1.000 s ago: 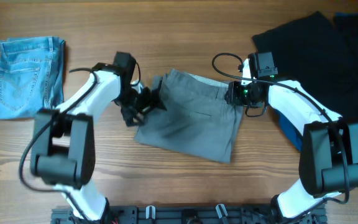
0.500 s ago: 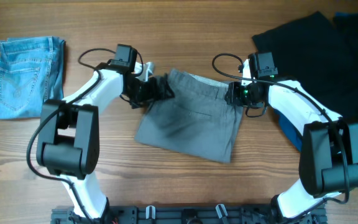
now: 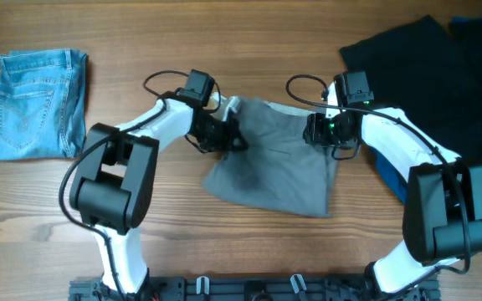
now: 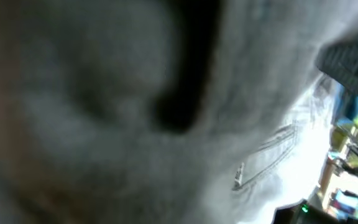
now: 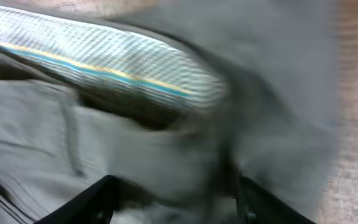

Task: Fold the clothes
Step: 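Carry the folded shorts with the left gripper onto the denim pile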

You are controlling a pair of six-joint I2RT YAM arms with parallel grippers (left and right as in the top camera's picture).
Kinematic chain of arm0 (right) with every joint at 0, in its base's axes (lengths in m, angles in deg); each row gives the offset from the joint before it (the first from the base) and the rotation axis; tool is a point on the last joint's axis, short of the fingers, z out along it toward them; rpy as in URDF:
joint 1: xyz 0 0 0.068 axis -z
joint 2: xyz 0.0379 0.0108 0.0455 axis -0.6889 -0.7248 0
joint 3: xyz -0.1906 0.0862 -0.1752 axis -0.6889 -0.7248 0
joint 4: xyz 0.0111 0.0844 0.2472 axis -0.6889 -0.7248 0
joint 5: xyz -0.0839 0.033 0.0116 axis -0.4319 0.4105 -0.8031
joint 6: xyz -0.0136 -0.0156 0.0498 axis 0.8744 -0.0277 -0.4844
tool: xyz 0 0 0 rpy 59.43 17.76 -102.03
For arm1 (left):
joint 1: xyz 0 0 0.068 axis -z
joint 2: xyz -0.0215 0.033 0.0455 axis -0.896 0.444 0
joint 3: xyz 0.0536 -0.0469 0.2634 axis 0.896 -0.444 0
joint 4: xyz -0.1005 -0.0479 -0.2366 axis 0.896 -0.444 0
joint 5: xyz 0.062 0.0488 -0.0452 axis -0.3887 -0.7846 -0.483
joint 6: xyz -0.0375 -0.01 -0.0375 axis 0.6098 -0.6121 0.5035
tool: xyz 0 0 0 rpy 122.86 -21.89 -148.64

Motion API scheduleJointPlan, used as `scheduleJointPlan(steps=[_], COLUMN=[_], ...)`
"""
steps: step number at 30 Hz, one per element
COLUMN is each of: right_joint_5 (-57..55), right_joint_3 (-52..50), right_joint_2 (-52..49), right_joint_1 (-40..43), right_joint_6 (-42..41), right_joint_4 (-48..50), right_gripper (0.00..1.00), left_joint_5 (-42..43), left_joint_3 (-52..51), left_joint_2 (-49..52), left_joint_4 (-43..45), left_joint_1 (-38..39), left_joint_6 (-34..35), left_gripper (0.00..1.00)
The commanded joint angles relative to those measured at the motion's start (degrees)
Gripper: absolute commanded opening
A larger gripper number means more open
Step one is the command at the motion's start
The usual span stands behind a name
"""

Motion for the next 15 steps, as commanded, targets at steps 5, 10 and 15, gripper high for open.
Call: scheduleJointPlan(steps=[5, 10, 15], right_joint_5=[-0.31, -0.33, -0.35], right_joint_3=[1.09, 1.09, 1.09], right_joint_2=[8.33, 8.59, 8.59], right_joint_1=[2.93, 2.93, 2.93], right_joint_6=[1.31, 1.29, 1.31], right_joint_4=[-2.64, -4.94, -6.19], right_gripper=[0.66, 0.66, 0.66], left_joint_5=[-45.62, -56.39, -56.33], left_joint_3=[7.48, 10.99, 10.99], left_joint_2=[-15.74, -19.65, -19.58], left_joint_4=[-7.61, 0.22, 12.11], left_joint_1=[-14.91, -23.93, -33.59], left_joint_6=[-1.75, -9.49, -13.79], left_gripper=[0.04, 0.04, 0.04])
